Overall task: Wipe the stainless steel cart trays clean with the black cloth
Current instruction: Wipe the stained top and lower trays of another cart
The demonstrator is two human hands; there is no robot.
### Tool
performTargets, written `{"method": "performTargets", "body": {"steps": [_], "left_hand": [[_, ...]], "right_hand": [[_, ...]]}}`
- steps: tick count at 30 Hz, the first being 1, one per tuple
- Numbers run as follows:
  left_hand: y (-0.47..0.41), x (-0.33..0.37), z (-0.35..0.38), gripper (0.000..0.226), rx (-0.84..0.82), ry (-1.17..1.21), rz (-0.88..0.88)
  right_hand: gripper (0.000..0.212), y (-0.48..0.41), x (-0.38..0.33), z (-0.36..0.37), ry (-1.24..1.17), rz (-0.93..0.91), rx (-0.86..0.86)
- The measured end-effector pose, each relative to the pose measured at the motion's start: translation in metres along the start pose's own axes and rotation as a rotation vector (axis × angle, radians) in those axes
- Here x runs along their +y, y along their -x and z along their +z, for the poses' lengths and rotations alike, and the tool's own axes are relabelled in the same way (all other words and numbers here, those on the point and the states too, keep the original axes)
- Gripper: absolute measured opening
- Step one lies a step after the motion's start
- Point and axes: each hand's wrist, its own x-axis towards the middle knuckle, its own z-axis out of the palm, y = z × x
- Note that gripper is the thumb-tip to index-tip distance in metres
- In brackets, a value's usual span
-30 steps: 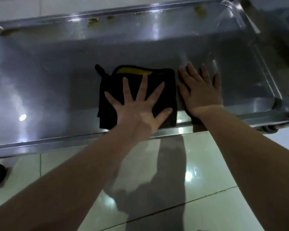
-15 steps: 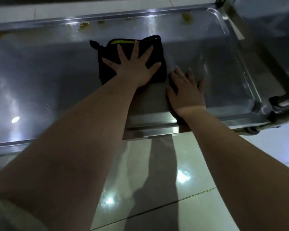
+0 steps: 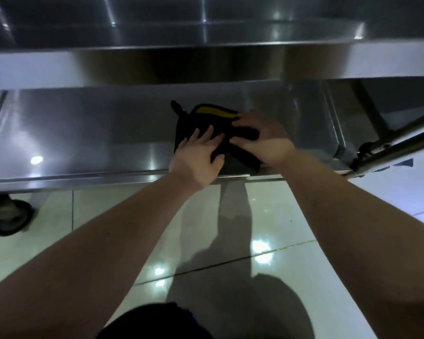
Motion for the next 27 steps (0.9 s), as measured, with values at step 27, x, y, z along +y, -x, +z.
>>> {"method": "performTargets", "body": {"steps": [27], "left_hand": [[0.075,0.052,-0.085,0.025,0.077,-0.251,0.017]], "right_hand": [[0.016,0.109,-0.102,-0.089,0.367,0.050,-0.048]]}}
